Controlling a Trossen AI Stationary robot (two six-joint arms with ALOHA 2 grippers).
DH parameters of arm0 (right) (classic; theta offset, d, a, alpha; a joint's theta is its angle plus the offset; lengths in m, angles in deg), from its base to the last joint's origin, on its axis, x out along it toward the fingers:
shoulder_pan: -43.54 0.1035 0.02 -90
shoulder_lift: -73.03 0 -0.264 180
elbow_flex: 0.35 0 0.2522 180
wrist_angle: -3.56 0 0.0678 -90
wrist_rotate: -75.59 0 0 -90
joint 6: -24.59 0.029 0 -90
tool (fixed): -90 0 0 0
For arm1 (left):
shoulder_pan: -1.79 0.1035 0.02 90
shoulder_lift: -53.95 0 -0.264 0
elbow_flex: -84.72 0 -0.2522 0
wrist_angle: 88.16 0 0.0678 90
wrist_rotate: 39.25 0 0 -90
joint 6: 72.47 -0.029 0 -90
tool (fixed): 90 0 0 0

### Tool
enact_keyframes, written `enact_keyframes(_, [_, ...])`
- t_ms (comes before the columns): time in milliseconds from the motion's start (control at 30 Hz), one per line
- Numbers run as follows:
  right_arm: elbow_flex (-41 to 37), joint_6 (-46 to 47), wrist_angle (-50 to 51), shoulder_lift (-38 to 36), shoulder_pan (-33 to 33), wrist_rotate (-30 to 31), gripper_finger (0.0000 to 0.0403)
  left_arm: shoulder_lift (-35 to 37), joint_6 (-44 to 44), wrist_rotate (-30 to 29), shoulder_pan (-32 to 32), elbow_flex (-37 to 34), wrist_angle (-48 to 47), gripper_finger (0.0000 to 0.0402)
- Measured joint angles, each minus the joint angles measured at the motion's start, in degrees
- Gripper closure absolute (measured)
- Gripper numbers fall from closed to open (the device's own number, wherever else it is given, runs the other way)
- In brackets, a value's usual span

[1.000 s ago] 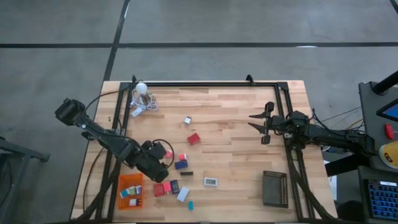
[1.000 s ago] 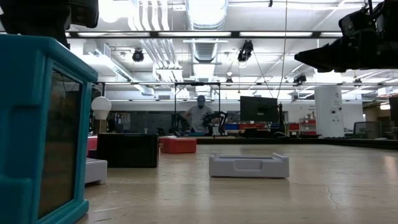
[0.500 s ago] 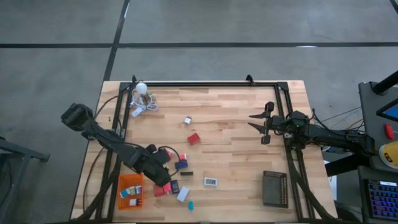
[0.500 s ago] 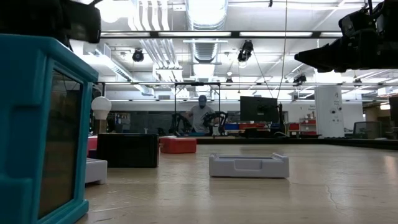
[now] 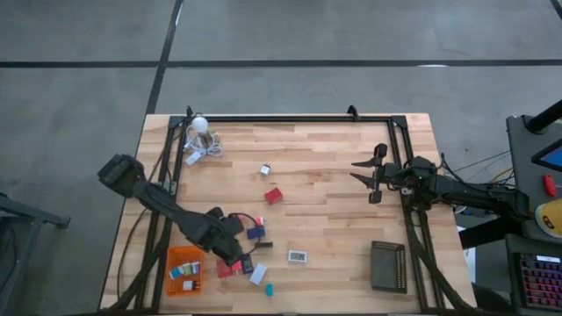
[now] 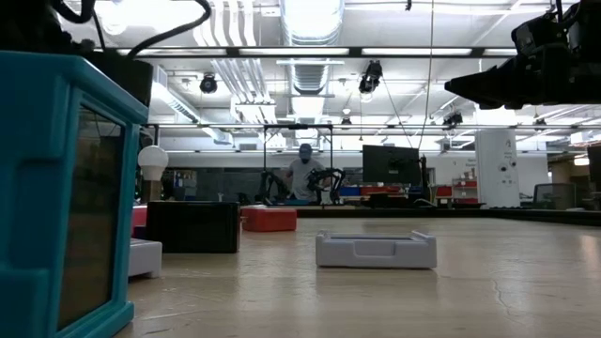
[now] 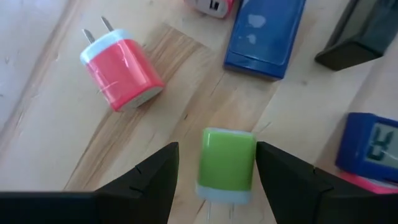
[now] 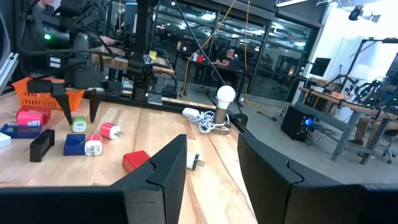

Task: Pick & Place Office items
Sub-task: Put the green charger adapter into the orange bin

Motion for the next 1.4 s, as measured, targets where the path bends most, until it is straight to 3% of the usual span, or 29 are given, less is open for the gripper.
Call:
enact_keyframes(267, [0.0,0.0,-0.02,0.0,0.0,0.0,0.0264,-3.38,-0.01,-0.05,0.0,0.0,1.19,0.0181])
enact_keyframes(733, [0.0,0.0,-0.01,-0.01,0.0,-0.01,0.0264,-3.3,-0.01,-0.16,0.0,0.0,1.6,0.0183])
enact_keyframes(1167, [0.0,0.0,0.0,0.0,0.0,0.0,0.0264,-3.3,0.0,-0.03,0.04,0.0,1.95,0.0268])
enact_keyframes(1400, [0.0,0.0,0.0,0.0,0.0,0.0,0.0264,-3.3,-0.01,-0.09,0.04,0.0,2.02,0.0262])
